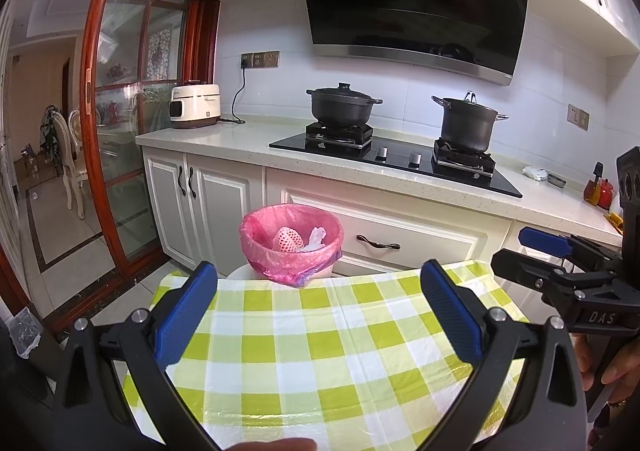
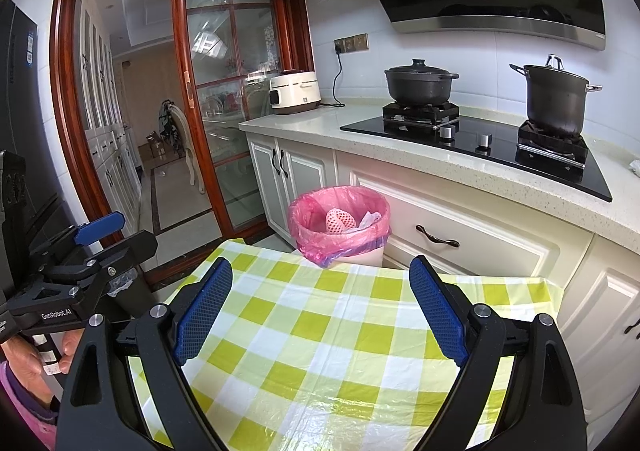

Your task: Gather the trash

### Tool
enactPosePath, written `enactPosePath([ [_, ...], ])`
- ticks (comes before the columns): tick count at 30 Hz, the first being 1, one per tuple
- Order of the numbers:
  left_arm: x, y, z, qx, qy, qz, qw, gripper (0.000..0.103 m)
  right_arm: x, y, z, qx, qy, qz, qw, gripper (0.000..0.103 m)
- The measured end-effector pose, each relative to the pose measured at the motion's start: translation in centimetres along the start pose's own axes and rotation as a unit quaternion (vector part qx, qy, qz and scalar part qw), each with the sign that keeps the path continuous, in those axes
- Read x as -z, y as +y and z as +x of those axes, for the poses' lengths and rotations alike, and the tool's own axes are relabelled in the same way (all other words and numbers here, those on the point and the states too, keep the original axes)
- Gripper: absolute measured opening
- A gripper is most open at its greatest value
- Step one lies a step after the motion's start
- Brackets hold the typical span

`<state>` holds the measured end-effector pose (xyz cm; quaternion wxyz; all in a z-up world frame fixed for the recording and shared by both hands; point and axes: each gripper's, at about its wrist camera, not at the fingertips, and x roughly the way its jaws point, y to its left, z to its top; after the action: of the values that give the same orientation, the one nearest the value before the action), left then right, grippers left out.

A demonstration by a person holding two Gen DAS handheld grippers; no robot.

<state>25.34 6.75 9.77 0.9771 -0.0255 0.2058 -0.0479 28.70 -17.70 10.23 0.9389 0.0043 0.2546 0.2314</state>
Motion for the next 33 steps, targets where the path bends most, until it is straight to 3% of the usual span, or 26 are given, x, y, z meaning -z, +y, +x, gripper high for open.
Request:
enactPosePath([
  [33, 0.07, -0.67, 0.36, 0.030, -0.005, -0.001, 0.9995, 0.098, -0.37, -0.89, -0.74, -0.011, -0.011, -0.007, 1.000, 0.085],
])
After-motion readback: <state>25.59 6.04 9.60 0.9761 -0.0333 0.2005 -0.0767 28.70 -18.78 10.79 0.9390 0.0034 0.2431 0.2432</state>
